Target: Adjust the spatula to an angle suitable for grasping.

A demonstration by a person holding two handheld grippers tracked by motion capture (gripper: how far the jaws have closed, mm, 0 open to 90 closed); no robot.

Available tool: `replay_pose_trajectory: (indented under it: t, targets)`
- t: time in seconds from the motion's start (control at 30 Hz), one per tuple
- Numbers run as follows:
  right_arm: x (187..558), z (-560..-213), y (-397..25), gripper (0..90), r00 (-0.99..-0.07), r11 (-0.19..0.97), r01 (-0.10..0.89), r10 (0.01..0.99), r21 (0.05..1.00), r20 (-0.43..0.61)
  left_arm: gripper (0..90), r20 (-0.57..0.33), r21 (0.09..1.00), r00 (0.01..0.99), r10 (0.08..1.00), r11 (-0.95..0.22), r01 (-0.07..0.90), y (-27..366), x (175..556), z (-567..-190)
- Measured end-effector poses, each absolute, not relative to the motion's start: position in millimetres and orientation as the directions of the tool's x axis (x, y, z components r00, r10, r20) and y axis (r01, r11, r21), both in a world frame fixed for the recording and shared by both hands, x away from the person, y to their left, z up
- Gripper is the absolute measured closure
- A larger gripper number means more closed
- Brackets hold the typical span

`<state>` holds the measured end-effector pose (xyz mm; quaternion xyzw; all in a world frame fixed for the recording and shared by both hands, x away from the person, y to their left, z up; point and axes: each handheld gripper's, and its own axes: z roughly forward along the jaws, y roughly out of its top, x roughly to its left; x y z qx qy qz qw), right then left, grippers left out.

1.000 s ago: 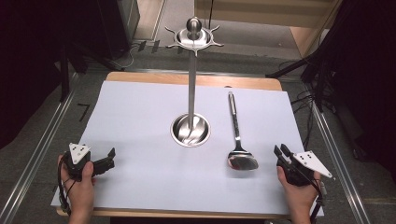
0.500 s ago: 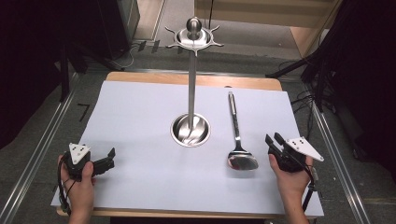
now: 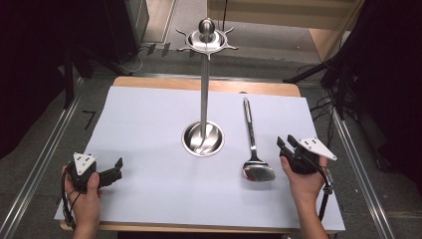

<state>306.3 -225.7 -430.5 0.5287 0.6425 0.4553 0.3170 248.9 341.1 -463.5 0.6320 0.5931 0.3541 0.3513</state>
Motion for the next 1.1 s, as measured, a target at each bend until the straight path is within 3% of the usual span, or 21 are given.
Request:
replay_pose_trajectory:
  t: [1.1]
  targets:
    - [355.2,-430.6,-191.1,63.3,-0.281,0.057,0.504,0.954,0.862,0.101,0.4,0.025,0.866,0.046,0.999,-0.044,0.497,342.2,248.7,-463.5]
